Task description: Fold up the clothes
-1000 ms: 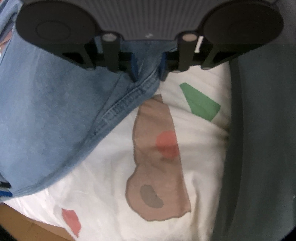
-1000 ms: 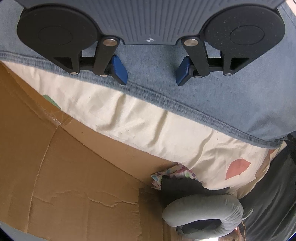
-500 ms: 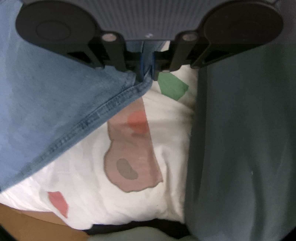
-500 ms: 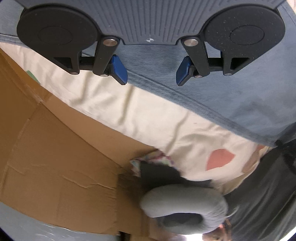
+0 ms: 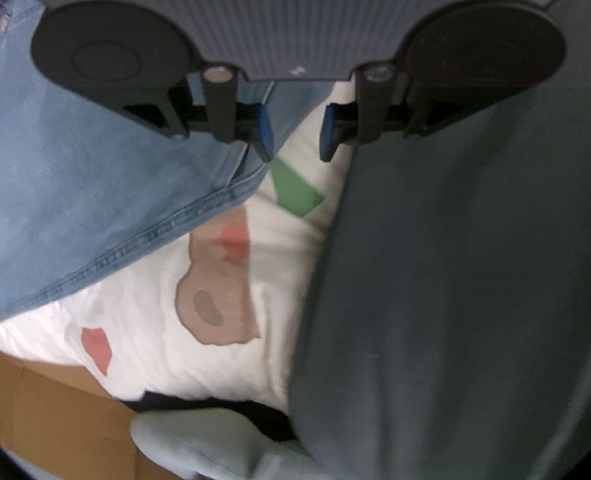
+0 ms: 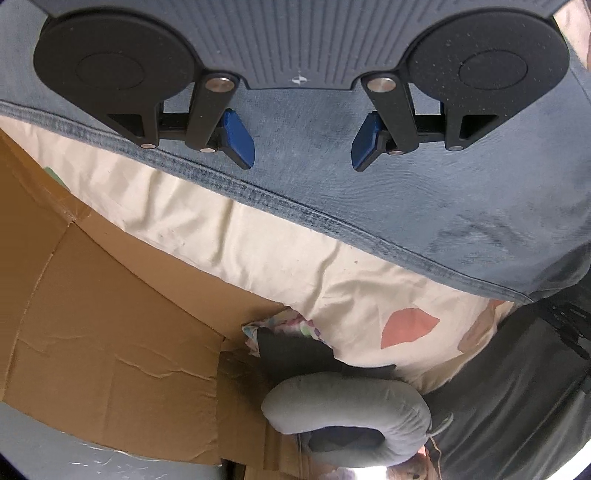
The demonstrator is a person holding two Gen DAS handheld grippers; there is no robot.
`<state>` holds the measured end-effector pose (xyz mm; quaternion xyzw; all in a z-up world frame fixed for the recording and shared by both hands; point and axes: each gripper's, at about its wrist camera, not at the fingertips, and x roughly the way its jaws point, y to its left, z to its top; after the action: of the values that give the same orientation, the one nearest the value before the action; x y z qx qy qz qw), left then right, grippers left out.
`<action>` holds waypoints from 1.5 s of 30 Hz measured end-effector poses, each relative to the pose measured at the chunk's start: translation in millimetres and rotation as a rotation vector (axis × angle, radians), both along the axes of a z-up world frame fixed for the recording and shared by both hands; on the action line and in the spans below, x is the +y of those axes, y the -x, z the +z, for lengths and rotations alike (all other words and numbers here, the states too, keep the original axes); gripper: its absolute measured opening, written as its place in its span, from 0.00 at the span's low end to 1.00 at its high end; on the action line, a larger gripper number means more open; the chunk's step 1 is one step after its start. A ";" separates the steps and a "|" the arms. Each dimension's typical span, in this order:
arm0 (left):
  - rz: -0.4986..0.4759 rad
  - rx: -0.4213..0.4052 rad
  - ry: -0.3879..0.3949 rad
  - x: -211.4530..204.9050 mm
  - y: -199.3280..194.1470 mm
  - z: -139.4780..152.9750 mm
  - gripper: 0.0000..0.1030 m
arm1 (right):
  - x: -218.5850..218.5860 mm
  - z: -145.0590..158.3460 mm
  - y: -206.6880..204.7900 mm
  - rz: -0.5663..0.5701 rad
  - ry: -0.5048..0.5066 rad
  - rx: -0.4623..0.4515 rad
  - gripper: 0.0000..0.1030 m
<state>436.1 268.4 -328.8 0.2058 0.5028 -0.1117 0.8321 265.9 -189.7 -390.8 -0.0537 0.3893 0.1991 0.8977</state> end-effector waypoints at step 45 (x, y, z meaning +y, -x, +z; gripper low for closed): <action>0.202 -0.054 0.037 -1.5 132.2 -0.1 0.48 | -123.2 77.6 103.7 -0.320 -0.138 0.146 0.63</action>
<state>303.9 266.9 -328.9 0.1417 0.4964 -0.0310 0.8559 162.2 -312.9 -313.2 0.0854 0.4425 0.0836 0.8887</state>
